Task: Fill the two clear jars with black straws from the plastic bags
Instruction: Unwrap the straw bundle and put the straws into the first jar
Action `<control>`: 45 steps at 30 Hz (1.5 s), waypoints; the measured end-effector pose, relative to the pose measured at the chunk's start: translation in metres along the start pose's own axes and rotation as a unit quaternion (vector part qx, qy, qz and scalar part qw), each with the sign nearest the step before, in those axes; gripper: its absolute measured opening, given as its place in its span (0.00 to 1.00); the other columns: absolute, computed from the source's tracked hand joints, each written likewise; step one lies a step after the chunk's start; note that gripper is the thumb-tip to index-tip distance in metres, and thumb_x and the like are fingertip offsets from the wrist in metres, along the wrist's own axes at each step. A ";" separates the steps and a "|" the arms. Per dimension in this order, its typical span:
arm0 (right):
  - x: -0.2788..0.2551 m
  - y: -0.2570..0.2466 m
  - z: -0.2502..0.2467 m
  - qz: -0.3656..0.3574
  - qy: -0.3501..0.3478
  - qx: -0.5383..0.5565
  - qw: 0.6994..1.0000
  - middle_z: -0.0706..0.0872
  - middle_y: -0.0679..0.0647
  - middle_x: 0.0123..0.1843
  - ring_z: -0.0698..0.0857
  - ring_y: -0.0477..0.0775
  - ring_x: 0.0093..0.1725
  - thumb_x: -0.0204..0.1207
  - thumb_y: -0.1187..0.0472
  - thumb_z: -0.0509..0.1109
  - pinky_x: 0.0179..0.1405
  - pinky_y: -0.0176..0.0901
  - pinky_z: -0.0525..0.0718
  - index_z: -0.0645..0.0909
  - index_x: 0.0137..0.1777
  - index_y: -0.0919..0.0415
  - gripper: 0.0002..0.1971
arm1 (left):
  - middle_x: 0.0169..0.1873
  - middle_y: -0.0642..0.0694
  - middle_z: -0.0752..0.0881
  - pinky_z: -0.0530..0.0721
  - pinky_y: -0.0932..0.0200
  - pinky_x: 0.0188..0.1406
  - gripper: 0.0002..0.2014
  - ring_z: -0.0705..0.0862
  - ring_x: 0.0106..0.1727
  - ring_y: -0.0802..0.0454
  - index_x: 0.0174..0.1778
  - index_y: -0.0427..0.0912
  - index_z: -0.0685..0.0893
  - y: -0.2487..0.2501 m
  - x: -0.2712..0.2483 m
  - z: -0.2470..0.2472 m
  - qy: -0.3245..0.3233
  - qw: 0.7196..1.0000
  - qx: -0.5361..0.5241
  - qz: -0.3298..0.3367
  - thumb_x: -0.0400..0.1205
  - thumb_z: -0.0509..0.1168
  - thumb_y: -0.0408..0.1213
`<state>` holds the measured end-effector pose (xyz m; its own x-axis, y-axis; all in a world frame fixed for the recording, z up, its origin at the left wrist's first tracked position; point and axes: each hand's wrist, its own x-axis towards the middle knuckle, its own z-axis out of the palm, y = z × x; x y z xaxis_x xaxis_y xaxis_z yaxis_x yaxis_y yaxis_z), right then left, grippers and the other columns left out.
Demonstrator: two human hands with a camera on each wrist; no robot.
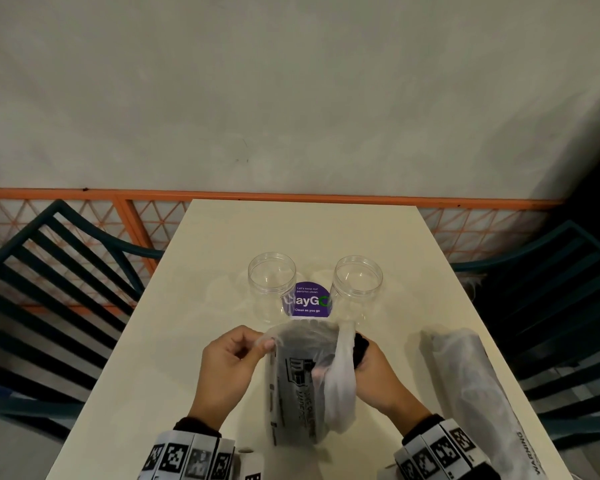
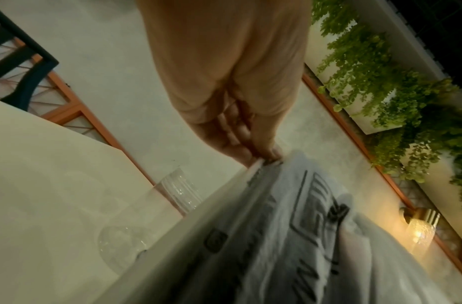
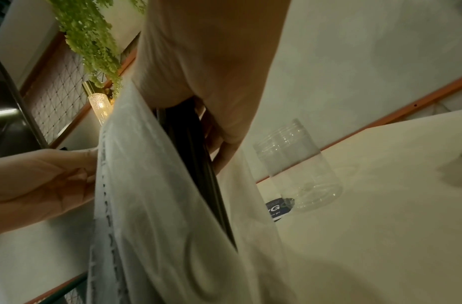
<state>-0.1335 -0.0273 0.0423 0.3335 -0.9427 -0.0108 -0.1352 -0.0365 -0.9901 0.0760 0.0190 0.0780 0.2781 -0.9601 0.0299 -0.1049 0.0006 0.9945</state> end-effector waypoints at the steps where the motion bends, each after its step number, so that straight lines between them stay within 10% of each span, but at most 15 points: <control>1: -0.001 0.000 0.001 -0.003 0.003 0.009 1.000 0.89 0.54 0.48 0.88 0.39 0.47 0.68 0.76 0.75 0.45 0.27 0.82 0.81 0.57 0.73 0.16 | 0.29 0.38 0.87 0.83 0.58 0.40 0.07 0.82 0.33 0.51 0.29 0.37 0.83 -0.001 0.000 0.001 0.001 1.000 0.004 0.006 0.73 0.71 0.27; 7: -0.005 -0.003 -0.005 -0.012 0.027 0.030 0.999 0.90 0.44 0.37 0.86 0.40 0.39 0.57 0.63 0.77 0.35 0.30 0.81 0.83 0.46 0.61 0.16 | 0.34 0.44 0.85 0.84 0.63 0.42 0.06 0.85 0.38 0.53 0.39 0.37 0.77 -0.004 -0.003 0.002 -0.017 0.998 -0.057 -0.001 0.80 0.60 0.24; 11: -0.005 -0.006 -0.003 -0.025 0.026 0.009 0.999 0.90 0.41 0.49 0.87 0.42 0.51 0.61 0.69 0.79 0.49 0.28 0.82 0.83 0.54 0.56 0.21 | 0.51 0.47 0.86 0.83 0.66 0.51 0.18 0.86 0.52 0.55 0.59 0.52 0.81 -0.001 -0.003 -0.010 -0.155 0.985 -0.060 -0.033 0.75 0.69 0.31; 14: -0.005 -0.007 0.001 -0.026 0.021 0.011 0.999 0.90 0.38 0.50 0.87 0.39 0.52 0.60 0.69 0.79 0.49 0.26 0.81 0.82 0.56 0.56 0.23 | 0.48 0.47 0.88 0.84 0.61 0.49 0.14 0.87 0.49 0.56 0.43 0.51 0.91 0.000 0.001 -0.011 -0.124 0.992 -0.020 -0.020 0.62 0.78 0.43; 17: -0.003 -0.009 0.003 -0.025 0.019 0.004 1.000 0.90 0.36 0.49 0.87 0.37 0.51 0.62 0.72 0.81 0.49 0.24 0.80 0.81 0.55 0.52 0.24 | 0.34 0.40 0.90 0.81 0.56 0.40 0.03 0.83 0.36 0.49 0.31 0.41 0.89 -0.002 0.005 -0.004 -0.052 0.998 -0.002 -0.021 0.66 0.77 0.31; 23: 0.001 -0.008 0.006 -0.036 0.067 0.016 0.997 0.77 0.64 0.58 0.83 0.44 0.50 0.43 0.51 0.84 0.47 0.28 0.82 0.69 0.56 0.55 0.40 | 0.23 0.48 0.81 0.73 0.54 0.37 0.11 0.76 0.32 0.48 0.26 0.45 0.76 -0.010 0.002 0.005 -0.037 0.999 0.000 -0.031 0.72 0.69 0.34; 28: 0.002 -0.019 0.002 -0.043 0.033 -0.004 0.998 0.85 0.46 0.54 0.84 0.32 0.53 0.49 0.52 0.78 0.52 0.26 0.82 0.77 0.59 0.51 0.33 | 0.39 0.40 0.86 0.79 0.57 0.43 0.18 0.81 0.41 0.39 0.53 0.56 0.75 -0.001 -0.001 0.005 -0.093 0.995 -0.028 0.000 0.80 0.60 0.24; 30: 0.001 -0.019 -0.001 -0.045 0.039 0.001 0.998 0.87 0.45 0.50 0.85 0.33 0.50 0.48 0.52 0.77 0.48 0.24 0.81 0.79 0.53 0.49 0.28 | 0.51 0.46 0.86 0.82 0.60 0.53 0.24 0.85 0.52 0.50 0.67 0.58 0.74 0.003 0.001 -0.001 -0.163 0.986 -0.023 0.003 0.79 0.64 0.28; 37: 0.001 -0.019 -0.003 -0.024 -0.010 -0.015 1.000 0.86 0.49 0.60 0.83 0.44 0.62 0.54 0.55 0.81 0.61 0.34 0.80 0.78 0.64 0.53 0.34 | 0.30 0.48 0.91 0.83 0.70 0.37 0.09 0.86 0.35 0.56 0.31 0.42 0.90 -0.001 0.011 0.003 -0.056 0.998 -0.037 -0.016 0.70 0.72 0.23; 45: -0.005 -0.022 0.000 -0.052 -0.003 -0.036 0.998 0.83 0.31 0.52 0.81 0.36 0.57 0.54 0.60 0.80 0.54 0.23 0.77 0.74 0.59 0.52 0.31 | 0.36 0.48 0.85 0.80 0.59 0.44 0.09 0.83 0.40 0.53 0.45 0.37 0.78 -0.011 0.006 0.005 -0.160 0.963 -0.194 -0.098 0.72 0.65 0.35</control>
<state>-0.1321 -0.0215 0.0640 0.3550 -0.9304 0.0913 -0.1654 -0.1586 -0.9734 0.0739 0.0113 0.0666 -0.0592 -0.9895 -0.1318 0.3018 -0.1436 0.9425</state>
